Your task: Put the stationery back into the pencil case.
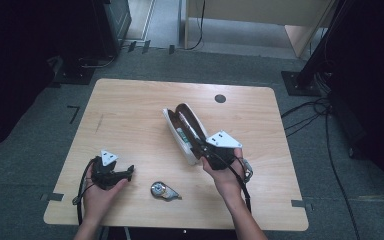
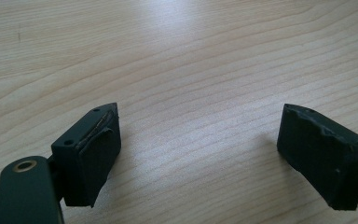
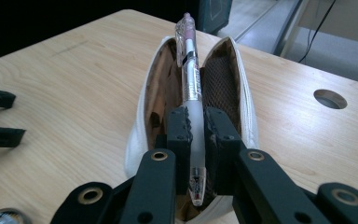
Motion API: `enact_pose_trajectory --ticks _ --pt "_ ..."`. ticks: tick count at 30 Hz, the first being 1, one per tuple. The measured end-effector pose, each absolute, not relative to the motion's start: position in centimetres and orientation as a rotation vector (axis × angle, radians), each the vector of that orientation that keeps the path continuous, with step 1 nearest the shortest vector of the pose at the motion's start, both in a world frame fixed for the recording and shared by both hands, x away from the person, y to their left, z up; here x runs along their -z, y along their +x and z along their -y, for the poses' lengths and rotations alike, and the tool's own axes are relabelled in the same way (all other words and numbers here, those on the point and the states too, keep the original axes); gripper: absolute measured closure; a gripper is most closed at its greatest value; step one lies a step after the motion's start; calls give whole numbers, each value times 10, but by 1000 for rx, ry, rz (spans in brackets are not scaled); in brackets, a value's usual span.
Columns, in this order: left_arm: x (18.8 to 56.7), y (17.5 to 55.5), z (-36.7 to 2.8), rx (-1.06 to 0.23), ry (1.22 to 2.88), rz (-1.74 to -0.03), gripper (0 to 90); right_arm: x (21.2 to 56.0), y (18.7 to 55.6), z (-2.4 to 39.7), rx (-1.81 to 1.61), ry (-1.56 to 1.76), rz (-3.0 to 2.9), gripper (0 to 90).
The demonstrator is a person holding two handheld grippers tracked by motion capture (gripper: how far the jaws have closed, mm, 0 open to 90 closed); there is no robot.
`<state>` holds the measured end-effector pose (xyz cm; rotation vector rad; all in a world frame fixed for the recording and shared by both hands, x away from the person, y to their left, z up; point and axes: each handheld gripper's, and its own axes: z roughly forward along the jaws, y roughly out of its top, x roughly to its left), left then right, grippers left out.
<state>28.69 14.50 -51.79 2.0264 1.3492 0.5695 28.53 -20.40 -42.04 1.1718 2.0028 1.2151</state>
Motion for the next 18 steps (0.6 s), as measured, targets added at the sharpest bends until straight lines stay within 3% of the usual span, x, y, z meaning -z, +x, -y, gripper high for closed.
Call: enact_pose_trajectory --ticks 18 --pt "518 287 -145 -568 2024 -1347 137 454 323 187 -1076 1227 -2094 816"
